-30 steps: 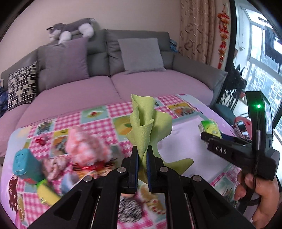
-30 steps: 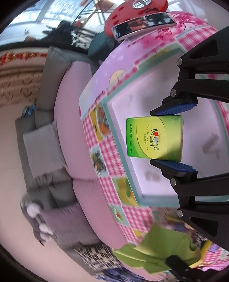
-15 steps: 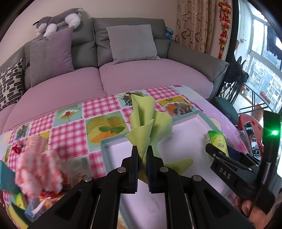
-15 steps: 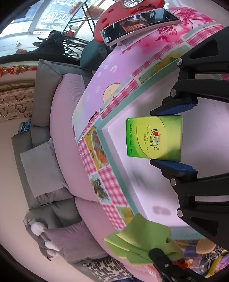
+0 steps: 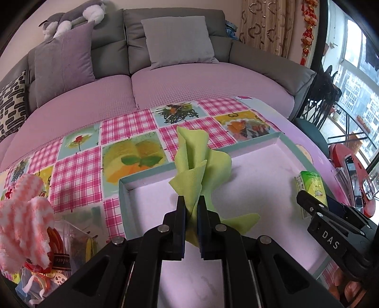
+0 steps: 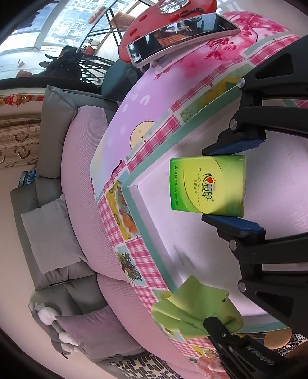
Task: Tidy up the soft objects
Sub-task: 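Open both tools to drop the cloth and tissue pack into the tray, then move both tools back toward the remaining items on the table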
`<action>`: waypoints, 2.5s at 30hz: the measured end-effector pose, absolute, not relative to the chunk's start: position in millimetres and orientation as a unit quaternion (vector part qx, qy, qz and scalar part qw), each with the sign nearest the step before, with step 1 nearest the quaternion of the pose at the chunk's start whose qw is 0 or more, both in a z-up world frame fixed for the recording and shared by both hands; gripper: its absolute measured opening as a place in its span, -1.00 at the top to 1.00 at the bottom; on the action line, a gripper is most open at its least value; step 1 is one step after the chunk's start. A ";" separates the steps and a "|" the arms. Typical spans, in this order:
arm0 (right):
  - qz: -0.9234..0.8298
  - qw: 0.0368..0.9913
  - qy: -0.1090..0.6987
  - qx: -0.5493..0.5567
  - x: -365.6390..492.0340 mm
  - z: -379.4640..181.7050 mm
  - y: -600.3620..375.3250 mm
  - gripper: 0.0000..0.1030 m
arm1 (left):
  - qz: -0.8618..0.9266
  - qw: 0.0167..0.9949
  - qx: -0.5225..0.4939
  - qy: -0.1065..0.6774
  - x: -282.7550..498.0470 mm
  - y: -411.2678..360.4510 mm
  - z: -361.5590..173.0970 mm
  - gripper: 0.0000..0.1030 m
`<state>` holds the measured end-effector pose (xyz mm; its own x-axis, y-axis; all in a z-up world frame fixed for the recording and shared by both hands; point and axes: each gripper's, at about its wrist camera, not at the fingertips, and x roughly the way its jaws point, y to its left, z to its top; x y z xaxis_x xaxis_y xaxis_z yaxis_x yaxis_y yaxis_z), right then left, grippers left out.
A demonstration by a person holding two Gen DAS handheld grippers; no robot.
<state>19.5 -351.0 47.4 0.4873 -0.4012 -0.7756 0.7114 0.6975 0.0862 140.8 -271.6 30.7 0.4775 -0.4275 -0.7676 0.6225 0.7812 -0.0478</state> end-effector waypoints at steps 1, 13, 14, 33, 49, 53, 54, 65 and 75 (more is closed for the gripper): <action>-0.332 0.839 0.382 0.203 19.6 47.8 -350.9 0.02 | -0.305 0.852 0.119 0.409 142.3 -270.6 31.1 0.79; -0.321 0.852 0.378 0.169 21.9 59.6 -339.6 -0.72 | -0.284 0.856 0.083 0.425 152.4 -251.7 47.2 -0.40; -0.321 0.852 0.378 0.165 21.7 60.0 -338.7 -0.76 | -0.277 0.859 0.077 0.423 153.2 -248.1 49.3 -0.43; -0.306 0.865 0.360 0.166 9.6 76.7 -323.3 -1.00 | -0.220 0.906 0.025 0.361 134.2 -180.6 60.6 -0.85; -0.226 0.914 0.306 0.139 0.4 109.8 -252.8 -1.00 | -0.212 0.916 0.000 0.341 90.6 -112.1 86.6 -0.85; -0.209 0.910 0.331 0.134 -6.3 101.6 -225.9 -1.00 | -0.208 0.917 -0.004 0.341 75.7 -88.7 89.5 -0.85; -0.209 0.909 0.338 0.128 -8.3 99.6 -219.9 -1.00 | -0.206 0.917 -0.009 0.342 73.1 -82.5 90.0 -0.85; -0.158 0.891 0.407 0.125 -23.2 83.4 -161.1 -1.00 | -0.156 0.924 -0.031 0.349 52.1 -5.6 106.2 -0.85; -0.121 0.890 0.424 0.115 -14.8 89.6 -123.1 -1.00 | -0.083 0.908 -0.088 0.402 61.4 72.1 84.0 -0.85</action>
